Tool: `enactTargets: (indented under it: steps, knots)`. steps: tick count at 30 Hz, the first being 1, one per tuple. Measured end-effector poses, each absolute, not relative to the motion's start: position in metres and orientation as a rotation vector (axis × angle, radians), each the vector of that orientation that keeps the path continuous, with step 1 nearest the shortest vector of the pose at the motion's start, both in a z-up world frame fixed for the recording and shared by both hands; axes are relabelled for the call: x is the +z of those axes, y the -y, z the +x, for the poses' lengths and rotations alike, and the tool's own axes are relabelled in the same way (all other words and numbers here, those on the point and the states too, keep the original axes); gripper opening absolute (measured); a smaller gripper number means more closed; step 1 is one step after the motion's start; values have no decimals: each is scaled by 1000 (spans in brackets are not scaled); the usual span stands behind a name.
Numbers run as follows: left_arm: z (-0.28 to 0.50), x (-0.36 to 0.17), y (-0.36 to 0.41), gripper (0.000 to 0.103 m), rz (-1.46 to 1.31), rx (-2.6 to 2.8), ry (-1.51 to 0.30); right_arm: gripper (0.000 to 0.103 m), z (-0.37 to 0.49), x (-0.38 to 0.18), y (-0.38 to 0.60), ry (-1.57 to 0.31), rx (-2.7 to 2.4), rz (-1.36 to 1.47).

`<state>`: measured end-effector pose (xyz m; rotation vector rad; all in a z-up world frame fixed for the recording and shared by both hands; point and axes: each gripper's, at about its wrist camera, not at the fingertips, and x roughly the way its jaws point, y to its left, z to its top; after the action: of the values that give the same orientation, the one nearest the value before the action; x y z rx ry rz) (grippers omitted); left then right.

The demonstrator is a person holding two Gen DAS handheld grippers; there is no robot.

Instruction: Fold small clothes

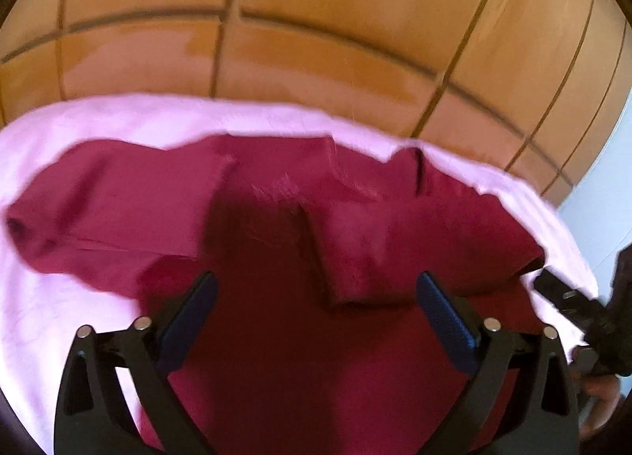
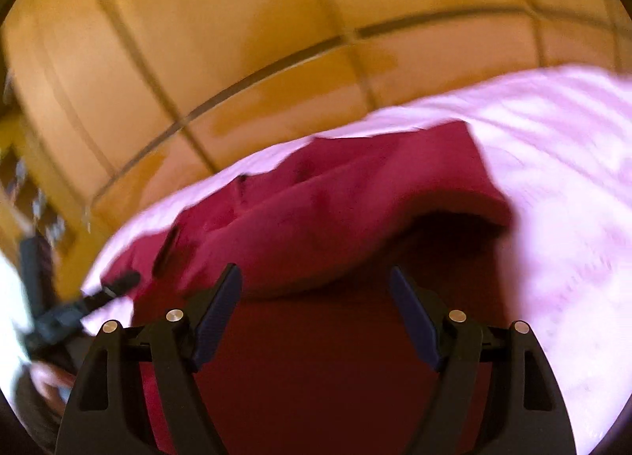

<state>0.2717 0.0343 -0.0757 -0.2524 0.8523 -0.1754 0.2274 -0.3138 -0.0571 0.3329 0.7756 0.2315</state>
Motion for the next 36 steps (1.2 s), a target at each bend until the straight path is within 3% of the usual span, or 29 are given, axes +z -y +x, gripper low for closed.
enactTargets:
  steps: [1, 3, 6, 9, 12, 13, 14, 16, 18, 20, 22, 29, 32, 34, 36]
  knots:
    - [284, -84, -31, 78, -247, -169, -891, 77, 228, -58, 327, -772, 227, 392]
    - [300, -98, -28, 66, -254, -160, -951, 77, 229, -60, 343, -756, 214, 462]
    - [309, -104, -23, 59, -257, -162, -956, 77, 237, -65, 360, -743, 203, 530]
    - [309, -103, -18, 8, -243, -179, -959, 77, 255, -74, 373, -745, 209, 634]
    - [312, -91, -22, 7, -243, -177, -938, 77, 272, -84, 388, -750, 166, 757]
    - [312, -81, -25, 6, -227, -171, -909, 71, 276, -87, 395, -748, 140, 803]
    - [313, -73, -27, 6, -216, -164, -879, 63, 277, -86, 400, -741, 117, 825]
    - [315, -60, -30, 6, -209, -157, -832, 34, 275, -82, 406, -719, 75, 828]
    - [318, -58, -30, 6, -184, -146, -825, 16, 273, -77, 400, -717, 39, 715]
    - [324, -71, -23, 6, -123, -131, -848, 15, 273, -86, 396, -774, -23, 651]
    - [325, -91, -18, 7, -73, -119, -888, 7, 271, -105, 401, -806, -43, 702]
    - [320, -104, -25, 16, -95, -113, -873, 7, 268, -109, 388, -758, -50, 573]
    - [313, -103, -30, 35, -102, -95, -866, 7, 268, -106, 394, -749, -32, 614]
    - [306, -104, -36, 68, -109, -60, -862, 7, 263, -103, 398, -756, -30, 630]
    - [303, -106, -41, 70, -139, -60, -861, 9, 255, -95, 395, -759, -55, 582]
